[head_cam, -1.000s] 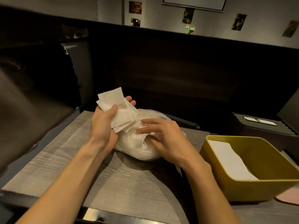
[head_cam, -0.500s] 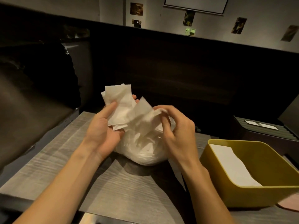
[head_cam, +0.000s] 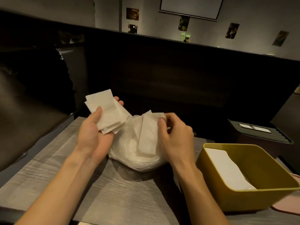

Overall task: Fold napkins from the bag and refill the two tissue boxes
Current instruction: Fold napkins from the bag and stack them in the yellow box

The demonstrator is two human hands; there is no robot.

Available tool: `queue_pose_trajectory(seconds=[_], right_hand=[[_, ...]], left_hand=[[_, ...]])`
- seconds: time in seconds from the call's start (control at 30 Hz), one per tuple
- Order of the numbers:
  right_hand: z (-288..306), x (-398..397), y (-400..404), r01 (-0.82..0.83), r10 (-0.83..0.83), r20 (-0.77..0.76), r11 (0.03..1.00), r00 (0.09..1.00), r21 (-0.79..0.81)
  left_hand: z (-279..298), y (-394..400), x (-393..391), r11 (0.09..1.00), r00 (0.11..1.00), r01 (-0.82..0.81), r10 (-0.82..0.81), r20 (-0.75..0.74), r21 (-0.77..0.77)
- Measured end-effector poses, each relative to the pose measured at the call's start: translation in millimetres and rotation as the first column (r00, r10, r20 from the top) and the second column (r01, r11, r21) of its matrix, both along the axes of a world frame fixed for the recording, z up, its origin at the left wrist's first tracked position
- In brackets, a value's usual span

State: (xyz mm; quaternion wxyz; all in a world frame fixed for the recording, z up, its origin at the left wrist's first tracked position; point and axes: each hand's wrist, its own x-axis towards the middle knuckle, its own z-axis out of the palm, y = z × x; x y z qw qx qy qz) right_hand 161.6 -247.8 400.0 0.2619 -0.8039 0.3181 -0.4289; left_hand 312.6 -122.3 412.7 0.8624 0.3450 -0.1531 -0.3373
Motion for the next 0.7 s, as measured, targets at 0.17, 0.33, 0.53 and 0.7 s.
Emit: queue_pose_trajectory(seconds=[0.17, 0.33, 0.53, 0.7], right_hand=[[1.7, -2.6, -1.4, 0.054, -0.048, 0.082, 0.996, 0.995, -0.074], [18.6, -6.0, 7.1, -0.099, 0.087, 0.437, 0.995, 0.895, 0.005], [23.5, -5.4, 10.9, -0.248, 0.087, 0.597, 0.949, 0.798, 0.194], [14.9, 1.7, 13.1, -0.302, 0.149, 0.498, 0.921, 0.855, 0.244]], left_hand=[[3.9, -1.2, -8.9, 0.998, 0.997, 0.067, -0.066, 0.033, -0.013], [4.0, -3.3, -14.7, 0.994, 0.986, 0.106, -0.106, 0.129, 0.01], [-1.2, -6.7, -27.6, 0.978, 0.931, 0.144, -0.186, 0.315, 0.153], [-7.3, -10.7, -34.9, 0.959, 0.869, 0.166, -0.252, 0.426, 0.229]])
